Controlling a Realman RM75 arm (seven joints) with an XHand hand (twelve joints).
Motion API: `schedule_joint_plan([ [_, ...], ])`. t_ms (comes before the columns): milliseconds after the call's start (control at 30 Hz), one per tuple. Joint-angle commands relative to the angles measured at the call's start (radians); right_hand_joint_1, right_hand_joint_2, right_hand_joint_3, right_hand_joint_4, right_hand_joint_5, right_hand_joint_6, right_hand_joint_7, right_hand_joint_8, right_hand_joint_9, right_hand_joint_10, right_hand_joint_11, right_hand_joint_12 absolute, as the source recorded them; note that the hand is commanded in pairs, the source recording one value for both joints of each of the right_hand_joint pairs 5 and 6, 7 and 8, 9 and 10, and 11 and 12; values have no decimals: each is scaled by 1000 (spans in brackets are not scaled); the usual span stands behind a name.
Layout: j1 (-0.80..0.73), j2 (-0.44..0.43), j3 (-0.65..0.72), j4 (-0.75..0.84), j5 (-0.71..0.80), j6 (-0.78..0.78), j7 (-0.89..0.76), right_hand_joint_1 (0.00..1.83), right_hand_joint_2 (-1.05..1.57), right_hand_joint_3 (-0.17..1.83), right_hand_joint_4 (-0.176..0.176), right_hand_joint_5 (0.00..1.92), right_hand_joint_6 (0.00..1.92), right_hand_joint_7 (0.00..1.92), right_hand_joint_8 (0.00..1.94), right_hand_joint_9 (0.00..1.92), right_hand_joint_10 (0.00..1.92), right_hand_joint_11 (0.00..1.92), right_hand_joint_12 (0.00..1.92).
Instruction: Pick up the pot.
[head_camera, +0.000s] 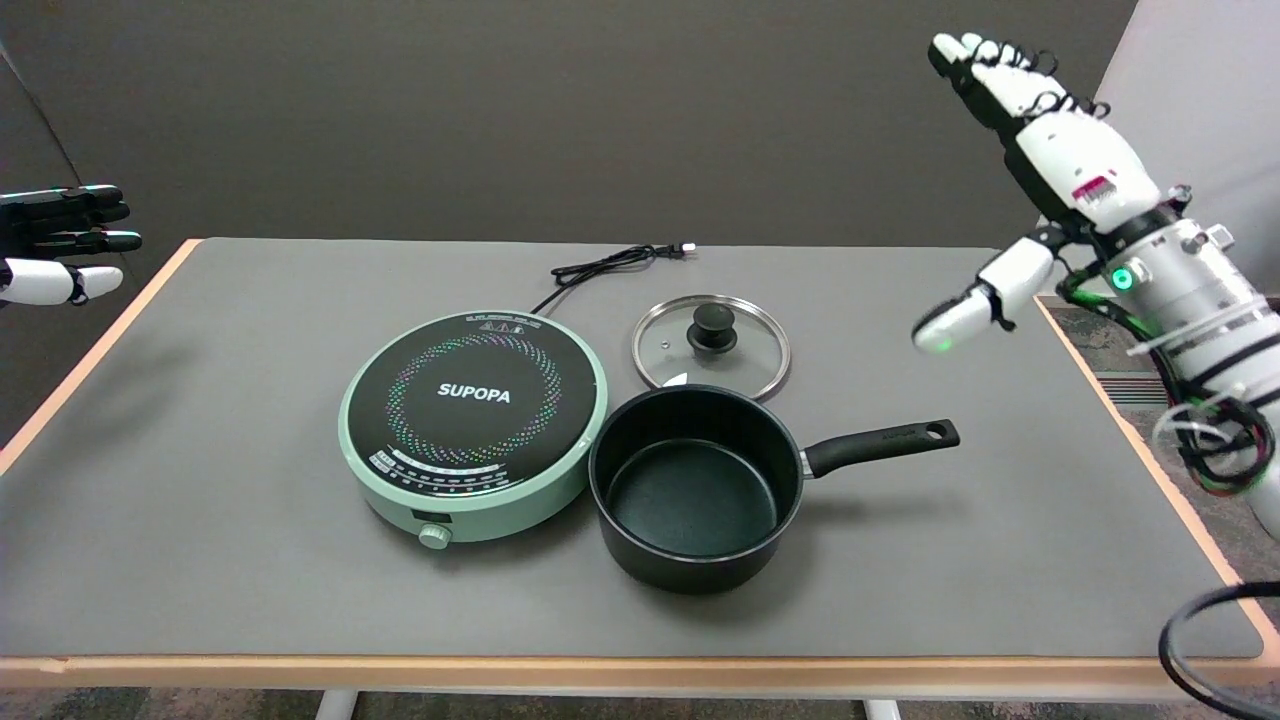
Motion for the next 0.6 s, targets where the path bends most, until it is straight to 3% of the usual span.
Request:
schedule_joint_plan([
  [33,-230,-136,148,33,2,-221,-69,695,-296,81,72,0,0,0,0,0,0,0,0],
  [333,-304,-207,108,29,-91,-280,-74,734,-366,74,47,0,0,0,0,0,0,0,0],
  [600,-310,-215,-1,36,-268,-139,-93,812,-422,105,37,0,0,0,0,0,0,0,0],
])
